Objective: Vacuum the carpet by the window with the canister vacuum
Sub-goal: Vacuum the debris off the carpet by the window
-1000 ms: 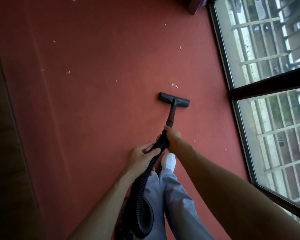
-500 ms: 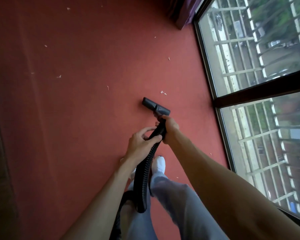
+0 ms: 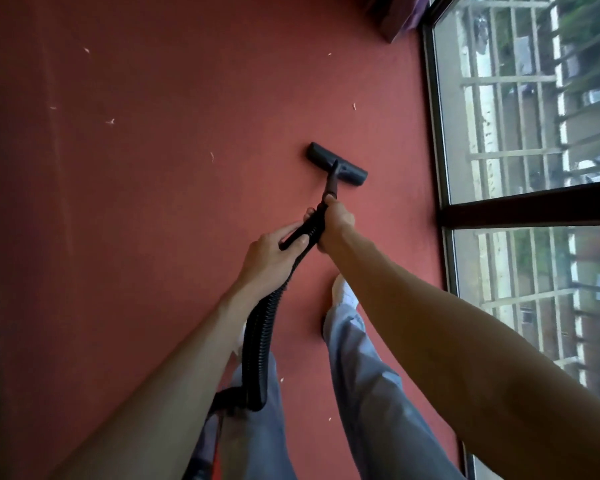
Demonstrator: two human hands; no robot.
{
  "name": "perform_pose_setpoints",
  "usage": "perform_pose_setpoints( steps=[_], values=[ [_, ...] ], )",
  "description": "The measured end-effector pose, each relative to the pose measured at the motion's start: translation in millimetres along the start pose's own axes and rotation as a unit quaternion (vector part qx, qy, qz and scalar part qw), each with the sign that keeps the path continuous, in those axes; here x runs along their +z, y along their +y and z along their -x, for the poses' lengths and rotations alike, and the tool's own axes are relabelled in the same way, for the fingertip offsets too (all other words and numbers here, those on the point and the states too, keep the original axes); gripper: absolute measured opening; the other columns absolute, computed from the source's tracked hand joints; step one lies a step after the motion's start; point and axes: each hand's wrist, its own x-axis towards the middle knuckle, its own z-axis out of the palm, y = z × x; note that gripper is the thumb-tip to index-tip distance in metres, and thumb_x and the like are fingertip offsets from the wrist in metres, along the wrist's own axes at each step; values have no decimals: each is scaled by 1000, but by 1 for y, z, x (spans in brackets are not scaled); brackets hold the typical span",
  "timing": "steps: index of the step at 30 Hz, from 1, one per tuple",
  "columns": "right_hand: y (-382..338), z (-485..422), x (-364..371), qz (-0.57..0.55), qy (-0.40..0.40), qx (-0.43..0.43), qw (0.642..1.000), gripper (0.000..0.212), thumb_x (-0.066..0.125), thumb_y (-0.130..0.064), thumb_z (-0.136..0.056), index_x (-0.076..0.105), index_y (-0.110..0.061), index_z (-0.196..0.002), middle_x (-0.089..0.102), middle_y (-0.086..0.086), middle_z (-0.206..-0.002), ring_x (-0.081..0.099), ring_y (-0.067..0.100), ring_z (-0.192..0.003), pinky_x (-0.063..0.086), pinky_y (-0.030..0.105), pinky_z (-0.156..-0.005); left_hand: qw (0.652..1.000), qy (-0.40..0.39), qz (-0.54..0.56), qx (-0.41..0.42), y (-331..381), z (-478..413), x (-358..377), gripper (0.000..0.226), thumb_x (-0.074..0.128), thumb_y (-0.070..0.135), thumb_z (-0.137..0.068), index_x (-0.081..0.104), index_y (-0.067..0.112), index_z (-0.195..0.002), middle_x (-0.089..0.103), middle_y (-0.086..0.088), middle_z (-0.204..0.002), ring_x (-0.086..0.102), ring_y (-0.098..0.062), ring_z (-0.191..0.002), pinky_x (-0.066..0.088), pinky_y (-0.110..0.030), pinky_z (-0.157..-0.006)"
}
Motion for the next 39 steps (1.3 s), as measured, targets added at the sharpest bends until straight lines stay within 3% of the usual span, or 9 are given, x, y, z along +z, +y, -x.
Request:
perform_pose_setpoints(
  steps=[4, 8, 10, 13, 18, 25, 29, 32, 39],
  values=[
    [-53, 2, -1, -23, -11, -14, 1000, 20, 57, -27, -96, 55, -7, -93, 58, 7, -64, 55, 18, -46, 44, 25, -47, 994, 39, -38, 92, 26, -16, 20, 38, 52, 26, -101, 54, 29, -139, 69, -6, -116, 59, -9, -87, 48, -28, -84],
    [-85, 14, -8, -63, -43, 7, 997, 24, 58, -22, -97, 51, -5, -81, 53, 8, -58, 50, 19, -43, 45, 27, -46, 979, 106, -85, 154, 43, -4, 39, 42, 47, 25, -103, 47, 32, -145, 54, 12, -131, 46, 20, -110, 31, 1, -95],
    [-97, 17, -10, -63, -53, 17, 996, 25, 58, -22, -97, 51, -5, -80, 53, 8, -57, 50, 18, -42, 45, 26, -45, 977, 120, -81, 155, 52, -8, 45, 42, 49, 25, -103, 47, 30, -145, 54, 9, -133, 50, 13, -112, 37, -8, -101],
    [-124, 14, -10, -51, -63, 17, 997, 26, 57, -22, -98, 51, -5, -78, 54, 8, -60, 51, 19, -46, 46, 28, -48, 980, 116, -75, 143, 70, -28, 53, 42, 48, 31, -103, 47, 35, -145, 55, 9, -129, 63, -20, -103, 51, -35, -93],
    [-170, -7, -7, -55, -73, 3, 996, 20, 59, -19, -96, 52, -6, -81, 53, 8, -59, 50, 19, -44, 46, 23, -43, 975, 126, -92, 161, 99, -65, 74, 41, 45, 31, -104, 45, 32, -145, 54, 4, -134, 51, -6, -117, 37, -17, -93],
    [-235, -33, 12, -13, -63, 5, 998, 14, 60, -21, -95, 57, -7, -97, 55, 6, -59, 52, 19, -45, 47, 21, -44, 978, 115, -67, 160, 148, -114, 79, 42, 46, 33, -102, 48, 28, -144, 57, 1, -130, 51, -4, -115, 35, -14, -91],
    [-242, -53, 18, 49, -48, 4, 998, 13, 59, -21, -95, 51, -11, -93, 50, 4, -57, 50, 19, -42, 44, 20, -39, 986, 119, 17, 117, 161, -125, 90, 37, 55, 30, -96, 59, 21, -132, 67, 6, -118, 60, -14, -109, 46, -32, -96],
    [-232, -64, 10, 91, -27, 16, 995, 16, 59, -20, -94, 52, -6, -97, 53, 8, -64, 52, 20, -46, 46, 21, -42, 993, 88, 39, 70, 157, -123, 90, 29, 65, 26, -93, 64, 29, -122, 64, 22, -85, 61, -9, -79, 49, -29, -76],
    [-222, -69, 16, 124, -1, 45, 991, 22, 58, -26, -95, 59, -6, -104, 60, 7, -68, 58, 21, -55, 50, 31, -60, 999, -28, -34, -19, 174, -144, 59, 20, 66, 41, -83, 57, 42, -101, 67, -7, -74, 67, -25, -68, 54, -45, -70]
  ],
)
